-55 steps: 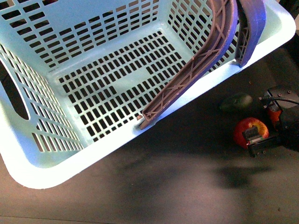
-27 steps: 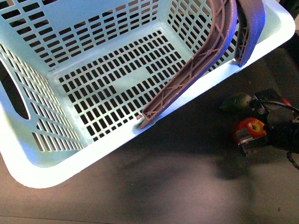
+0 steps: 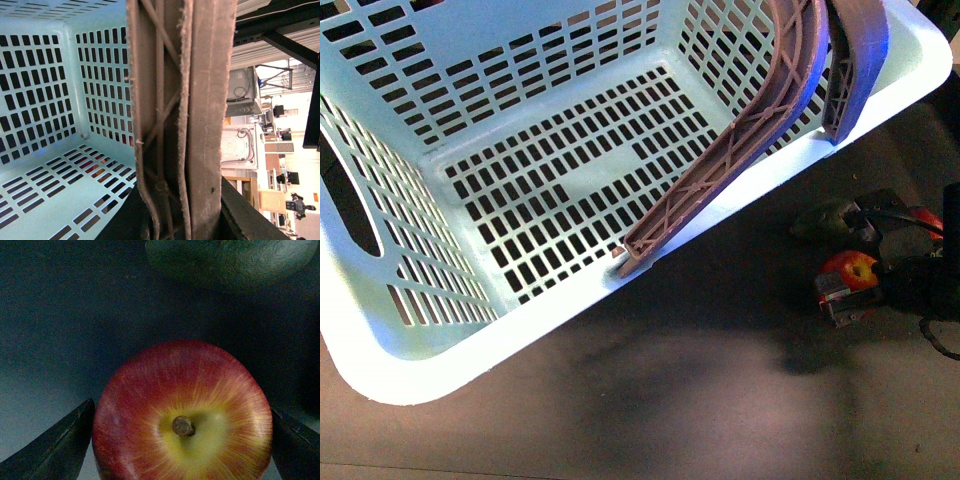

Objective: Pick apple with right arm and hold basket with left

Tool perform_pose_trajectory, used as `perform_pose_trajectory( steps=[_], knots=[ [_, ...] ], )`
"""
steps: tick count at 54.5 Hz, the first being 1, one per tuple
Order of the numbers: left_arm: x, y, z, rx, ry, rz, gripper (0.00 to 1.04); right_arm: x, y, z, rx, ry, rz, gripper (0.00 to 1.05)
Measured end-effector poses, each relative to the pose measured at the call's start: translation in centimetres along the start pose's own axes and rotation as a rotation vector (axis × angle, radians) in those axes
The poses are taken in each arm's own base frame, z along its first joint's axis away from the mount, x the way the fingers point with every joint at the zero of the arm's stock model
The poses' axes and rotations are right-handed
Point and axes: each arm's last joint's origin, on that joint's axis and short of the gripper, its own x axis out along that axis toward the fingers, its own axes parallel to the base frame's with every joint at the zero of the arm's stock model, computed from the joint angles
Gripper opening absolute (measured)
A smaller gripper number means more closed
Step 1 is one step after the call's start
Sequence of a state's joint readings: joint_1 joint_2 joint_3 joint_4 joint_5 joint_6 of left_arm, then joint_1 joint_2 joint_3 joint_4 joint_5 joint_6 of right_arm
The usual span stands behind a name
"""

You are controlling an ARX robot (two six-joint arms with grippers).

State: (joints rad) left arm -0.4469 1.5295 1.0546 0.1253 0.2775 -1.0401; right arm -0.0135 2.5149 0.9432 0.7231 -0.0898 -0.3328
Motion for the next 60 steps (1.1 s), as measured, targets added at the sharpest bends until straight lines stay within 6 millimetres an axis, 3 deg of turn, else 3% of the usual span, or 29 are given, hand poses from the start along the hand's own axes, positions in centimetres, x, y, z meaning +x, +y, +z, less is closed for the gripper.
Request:
perform_pose_trajectory(
  steps=[5, 12, 22, 27, 33, 44, 53, 60],
  knots=[
    [0.0, 0.0, 0.0, 0.000, 0.000, 0.000, 0.19, -0.1, 0.0, -0.1, 0.009, -0.002, 0.004, 0.83],
    [0.0, 0.0, 0.0, 0.000, 0.000, 0.000, 0.19, -0.4, -0.1, -0.4, 0.029, -0.003, 0.005, 0.81],
    [0.0, 0.0, 0.0, 0.000, 0.000, 0.000, 0.19, -3.2, -0.9, -0.4, 0.054, -0.042, 0.019, 0.80],
    [0.0, 0.0, 0.0, 0.000, 0.000, 0.000, 0.19, -6.2, -2.2, 1.0, 0.062, -0.118, -0.004, 0.80],
    [0.0, 0.0, 0.0, 0.000, 0.000, 0.000, 0.19, -11.1, -3.7, 2.9, 0.061, -0.239, -0.021, 0.80],
    [0.0, 0.0, 0.0, 0.000, 0.000, 0.000, 0.19, -18.5, -4.8, 6.8, 0.053, -0.427, -0.045, 0.80],
    [0.0, 0.0, 0.0, 0.000, 0.001, 0.000, 0.19, -23.8, -4.3, 10.5, 0.036, -0.595, -0.061, 0.80],
    [0.0, 0.0, 0.0, 0.000, 0.000, 0.000, 0.19, -26.3, -2.9, 13.3, 0.020, -0.691, -0.029, 0.80]
  ],
)
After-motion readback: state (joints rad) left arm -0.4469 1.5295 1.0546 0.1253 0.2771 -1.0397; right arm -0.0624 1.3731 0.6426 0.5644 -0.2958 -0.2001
